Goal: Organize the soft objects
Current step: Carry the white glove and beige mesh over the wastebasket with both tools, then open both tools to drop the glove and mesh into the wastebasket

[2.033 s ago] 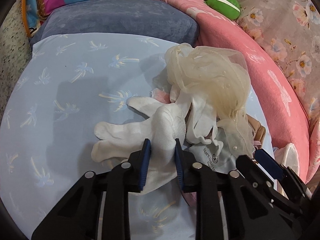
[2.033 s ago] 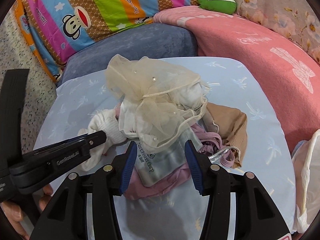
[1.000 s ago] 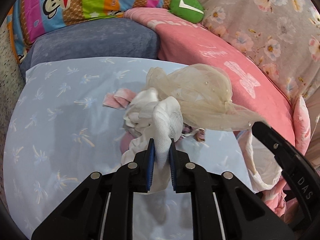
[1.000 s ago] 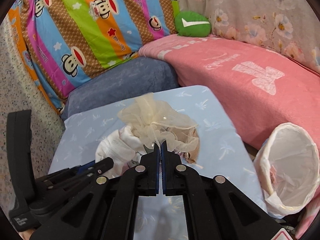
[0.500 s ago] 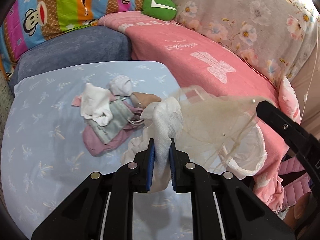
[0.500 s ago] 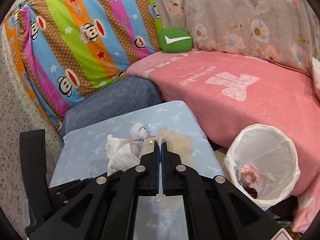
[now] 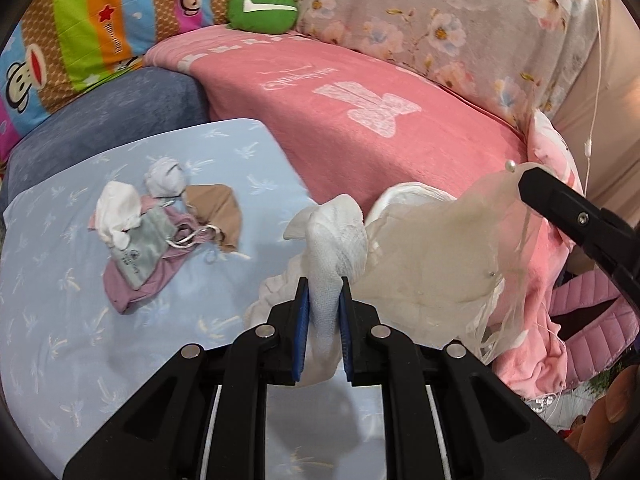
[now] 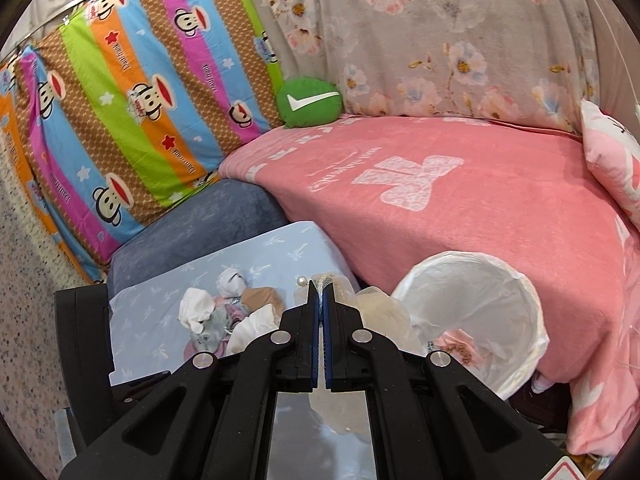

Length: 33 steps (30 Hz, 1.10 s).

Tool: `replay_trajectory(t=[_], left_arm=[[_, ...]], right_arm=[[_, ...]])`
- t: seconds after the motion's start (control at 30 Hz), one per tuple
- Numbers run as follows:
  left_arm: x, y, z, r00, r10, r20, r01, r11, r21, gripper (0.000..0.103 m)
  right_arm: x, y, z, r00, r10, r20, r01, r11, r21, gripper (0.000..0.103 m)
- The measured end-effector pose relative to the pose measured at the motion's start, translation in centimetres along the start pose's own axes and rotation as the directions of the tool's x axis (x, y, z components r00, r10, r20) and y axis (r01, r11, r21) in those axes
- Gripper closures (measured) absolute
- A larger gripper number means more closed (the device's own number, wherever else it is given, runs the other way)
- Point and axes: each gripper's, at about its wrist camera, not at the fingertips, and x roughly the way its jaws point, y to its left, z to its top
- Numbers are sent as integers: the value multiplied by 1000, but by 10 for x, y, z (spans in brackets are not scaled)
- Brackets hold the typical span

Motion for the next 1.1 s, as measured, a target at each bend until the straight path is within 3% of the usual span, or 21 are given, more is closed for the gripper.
replay_trajectory(t=[0.5, 0.83, 0.87, 0.9, 0.97, 1.03, 1.1], left_arm=[[35, -82, 30, 996, -79, -39, 83, 990, 113, 89], [64, -107, 38, 992, -103, -71, 113, 982, 150, 88], [66, -106, 37, 992, -103, -68, 112, 983, 146, 86], [67, -107, 37, 993, -102, -64, 110, 984, 143, 77], [68, -107, 37, 995, -90, -54, 96, 986, 138, 48], [67, -106, 37, 997, -76, -30, 79, 988, 130, 41], [67, -105, 36, 997, -72, -29, 76, 988, 135, 41]], right_arm=[[-19, -75, 49, 993, -75, 87, 71, 996, 50, 102], [8, -112, 49, 992, -124, 26, 121, 988, 95, 99], [10, -115, 48, 991, -129, 22, 126, 987, 104, 96], [12, -117, 47, 991, -130, 17, 127, 986, 109, 94], [17, -120, 43, 992, -130, 2, 128, 985, 114, 92], [21, -124, 39, 991, -132, -11, 132, 984, 123, 88], [23, -127, 34, 991, -135, -20, 137, 982, 130, 84]])
